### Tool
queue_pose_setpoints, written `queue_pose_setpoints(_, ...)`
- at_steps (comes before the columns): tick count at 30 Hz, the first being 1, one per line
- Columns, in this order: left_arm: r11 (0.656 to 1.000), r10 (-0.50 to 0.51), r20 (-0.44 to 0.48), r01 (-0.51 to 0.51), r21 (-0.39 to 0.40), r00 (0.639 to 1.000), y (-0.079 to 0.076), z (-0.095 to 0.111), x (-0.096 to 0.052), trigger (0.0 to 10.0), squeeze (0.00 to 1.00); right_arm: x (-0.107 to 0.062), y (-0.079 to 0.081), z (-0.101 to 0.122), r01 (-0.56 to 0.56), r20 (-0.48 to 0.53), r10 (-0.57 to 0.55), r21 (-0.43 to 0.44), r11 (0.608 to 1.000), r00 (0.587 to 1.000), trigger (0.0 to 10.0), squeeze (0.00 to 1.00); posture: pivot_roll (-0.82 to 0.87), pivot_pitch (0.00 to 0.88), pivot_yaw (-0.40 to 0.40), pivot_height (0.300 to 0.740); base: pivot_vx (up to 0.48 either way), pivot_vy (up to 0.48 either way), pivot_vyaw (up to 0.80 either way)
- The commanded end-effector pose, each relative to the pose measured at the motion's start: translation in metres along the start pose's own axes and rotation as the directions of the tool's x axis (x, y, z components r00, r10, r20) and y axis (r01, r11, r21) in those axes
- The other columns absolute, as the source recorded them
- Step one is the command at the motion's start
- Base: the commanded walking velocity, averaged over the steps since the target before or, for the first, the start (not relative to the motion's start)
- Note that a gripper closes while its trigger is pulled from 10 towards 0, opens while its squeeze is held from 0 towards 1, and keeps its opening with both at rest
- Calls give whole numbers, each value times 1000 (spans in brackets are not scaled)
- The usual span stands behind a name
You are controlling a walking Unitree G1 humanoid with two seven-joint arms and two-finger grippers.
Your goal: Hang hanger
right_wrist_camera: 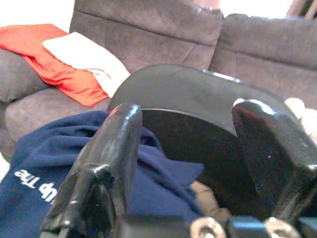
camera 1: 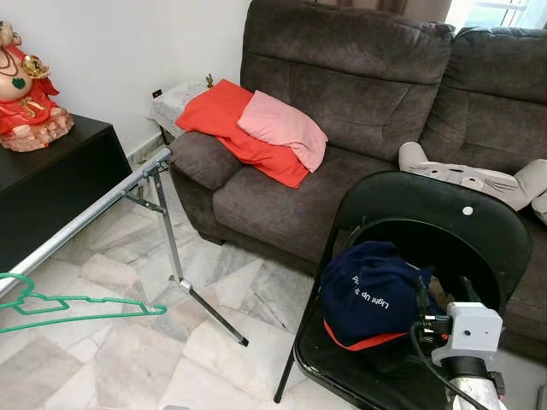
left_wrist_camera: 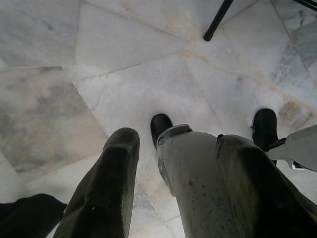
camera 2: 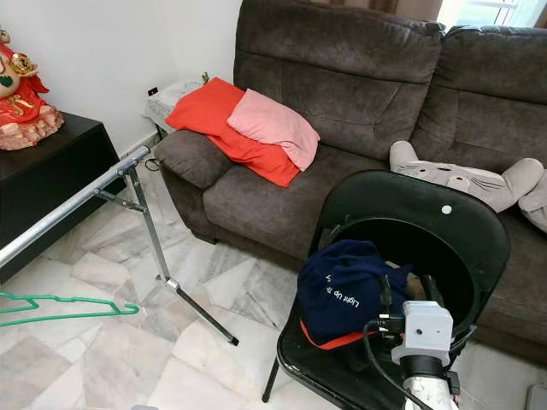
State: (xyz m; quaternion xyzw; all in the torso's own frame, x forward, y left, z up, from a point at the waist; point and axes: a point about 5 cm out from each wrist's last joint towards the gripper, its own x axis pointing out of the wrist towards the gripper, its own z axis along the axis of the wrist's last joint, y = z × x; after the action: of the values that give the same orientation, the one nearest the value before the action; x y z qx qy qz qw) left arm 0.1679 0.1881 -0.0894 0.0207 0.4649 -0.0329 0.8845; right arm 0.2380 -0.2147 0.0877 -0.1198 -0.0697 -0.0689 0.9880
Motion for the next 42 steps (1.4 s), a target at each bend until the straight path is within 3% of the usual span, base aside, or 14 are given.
queue_pose_setpoints(1,1000,2,-38,-1,17,999,4,-11,-3,10000,0,1,-1,4,-3,4,3,-9,1000,1000,10000,0,-30,93,14,740,0,0,0)
queue_pose_setpoints(9,1000,12,-36,-11,23,999,21,-11,-6,10000,0,14,17,8,-112,-44,120,149,982,992,10000,0,-26,89,11,740,0,0,0)
queue_pose_setpoints(13,1000,12,-35,-11,28,999,25,-11,-7,10000,0,8,22,-6,-85,-135,127,279,956,983,10000,0,-25,91,12,740,0,0,0)
queue_pose_setpoints(16,999,11,-41,-10,35,999,25,-11,-7,10000,0,4,20,-17,-58,-199,120,292,955,973,10000,0,-29,91,14,740,0,0,0)
queue_pose_setpoints(17,999,9,-45,-8,39,999,23,-11,-6,10000,0,2,19,-21,-45,-223,113,290,956,968,8392,0,-27,94,15,740,0,0,0)
queue_pose_setpoints(18,999,9,-46,-7,40,999,22,-11,-6,10000,0,2,18,-22,-42,-230,111,288,957,967,8392,0,-27,94,15,740,0,0,0)
queue_pose_setpoints(19,999,7,-46,-5,41,999,20,-10,-5,10000,0,2,18,-23,-31,-235,104,294,955,966,0,0,-27,93,15,740,0,0,0)
queue_pose_setpoints(21,999,2,-45,0,43,999,14,-9,-4,10000,0,3,17,-23,-16,-240,97,322,947,966,0,0,-24,94,15,740,0,0,0)
queue_pose_setpoints(22,999,-2,-44,4,44,999,10,-8,-3,10000,0,4,18,-23,-14,-241,101,336,942,965,980,0,-25,94,15,740,0,0,0)
queue_pose_setpoints(23,999,-5,-43,7,45,999,8,-7,-2,10000,0,5,18,-22,-15,-241,104,344,939,965,980,0,-25,94,15,740,0,0,0)
queue_pose_setpoints(24,999,-9,-42,11,47,999,4,-6,-1,10000,0,6,18,-22,-18,-243,107,344,939,964,10000,0,-23,94,14,740,0,0,0)
queue_pose_setpoints(33,997,-38,-37,40,69,999,-19,-4,2,10000,0,1,21,-34,17,-295,112,401,916,949,10000,0,-20,97,15,740,0,0,0)
queue_pose_setpoints(39,997,-36,-42,39,70,998,-19,-6,2,10000,0,1,21,-36,24,-301,111,412,911,947,10000,0,-19,98,16,740,0,0,0)
queue_pose_setpoints(42,997,-24,-53,27,72,998,-5,-14,-2,10000,0,3,21,-37,19,-297,117,418,908,948,10000,0,-19,99,16,740,0,0,0)
